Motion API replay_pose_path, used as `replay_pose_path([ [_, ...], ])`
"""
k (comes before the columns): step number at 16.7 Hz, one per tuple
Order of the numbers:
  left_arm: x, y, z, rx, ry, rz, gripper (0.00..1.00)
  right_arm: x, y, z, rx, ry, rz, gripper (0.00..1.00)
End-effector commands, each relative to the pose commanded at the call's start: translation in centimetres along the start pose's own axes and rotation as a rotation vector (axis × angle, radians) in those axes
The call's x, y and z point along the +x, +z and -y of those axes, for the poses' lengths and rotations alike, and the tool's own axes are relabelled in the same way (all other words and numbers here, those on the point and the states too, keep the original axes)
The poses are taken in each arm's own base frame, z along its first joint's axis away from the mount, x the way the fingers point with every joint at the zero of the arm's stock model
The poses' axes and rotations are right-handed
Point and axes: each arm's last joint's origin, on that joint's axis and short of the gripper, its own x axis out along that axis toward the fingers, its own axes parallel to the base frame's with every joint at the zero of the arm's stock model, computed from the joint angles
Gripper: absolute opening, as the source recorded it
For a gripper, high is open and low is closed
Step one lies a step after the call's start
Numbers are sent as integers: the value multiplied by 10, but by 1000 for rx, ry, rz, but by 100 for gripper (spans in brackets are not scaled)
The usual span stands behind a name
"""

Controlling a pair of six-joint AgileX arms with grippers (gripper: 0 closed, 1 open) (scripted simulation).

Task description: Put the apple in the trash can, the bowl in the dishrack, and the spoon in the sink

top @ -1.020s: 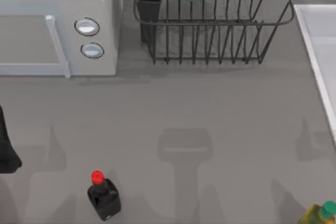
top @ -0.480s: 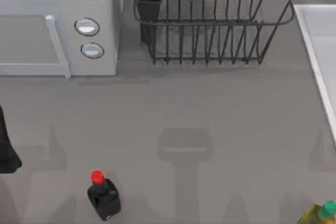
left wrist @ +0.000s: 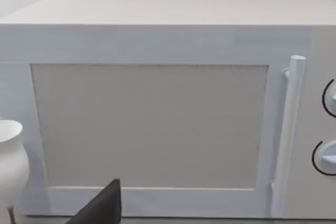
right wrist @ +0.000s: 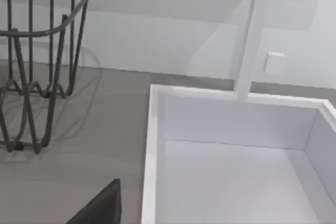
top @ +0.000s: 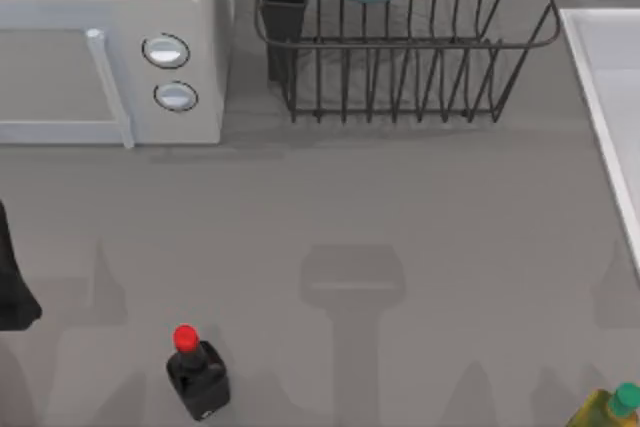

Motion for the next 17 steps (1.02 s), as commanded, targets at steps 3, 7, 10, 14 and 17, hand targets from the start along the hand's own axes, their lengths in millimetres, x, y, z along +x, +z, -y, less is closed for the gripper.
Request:
replay_pose_path([
  [3,0,0,0,0,0,0,100,5,11,8,-178,-30,-168,100],
  [7,0,0,0,0,0,0,100,19,24,25,-513,21,-495,100],
  [10,0,0,0,0,0,0,100,34,27,41,-758,180,-765,100],
  [14,0,0,0,0,0,0,100,55,26,67,-963,506,-1036,100],
  [17,0,0,0,0,0,0,100,68,24,87,-1030,753,-1130,100],
])
